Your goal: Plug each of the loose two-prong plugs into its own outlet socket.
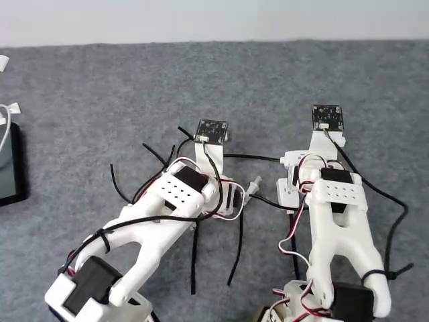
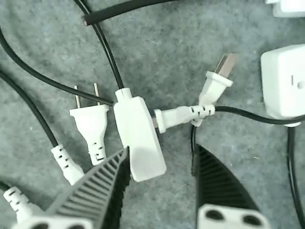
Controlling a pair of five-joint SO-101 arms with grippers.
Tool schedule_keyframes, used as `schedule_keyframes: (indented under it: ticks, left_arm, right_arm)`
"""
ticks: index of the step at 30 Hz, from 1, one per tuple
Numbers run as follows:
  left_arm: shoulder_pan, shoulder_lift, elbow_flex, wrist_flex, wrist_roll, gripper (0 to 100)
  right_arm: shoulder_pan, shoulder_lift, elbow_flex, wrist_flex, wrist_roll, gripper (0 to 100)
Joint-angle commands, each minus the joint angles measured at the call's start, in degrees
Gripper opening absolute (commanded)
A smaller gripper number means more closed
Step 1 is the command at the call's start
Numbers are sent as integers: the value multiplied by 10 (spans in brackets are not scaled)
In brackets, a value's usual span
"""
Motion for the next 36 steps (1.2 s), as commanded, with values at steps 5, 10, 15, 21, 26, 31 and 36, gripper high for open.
schedule_keyframes:
  ticks: [5,10,15,21,26,31,36]
  left_arm:
    - [1,-3,60,-84,7,202]
    - [1,-3,67,-95,10,201]
    - [1,-3,67,-99,6,101]
    - [1,-3,67,-110,6,13]
    - [1,-3,67,-110,6,13]
    - [4,-3,65,-122,6,13]
    - [4,-4,48,-131,9,13]
  right_arm:
    - [6,-22,-31,1,-7,136]
    - [5,-22,-31,1,-7,136]
    - [0,-22,-29,1,-7,136]
    - [-29,-22,-28,3,-7,136]
    - [-25,-22,-28,2,-7,136]
    - [-24,-22,-28,2,-7,136]
    - [9,-28,-31,0,-12,136]
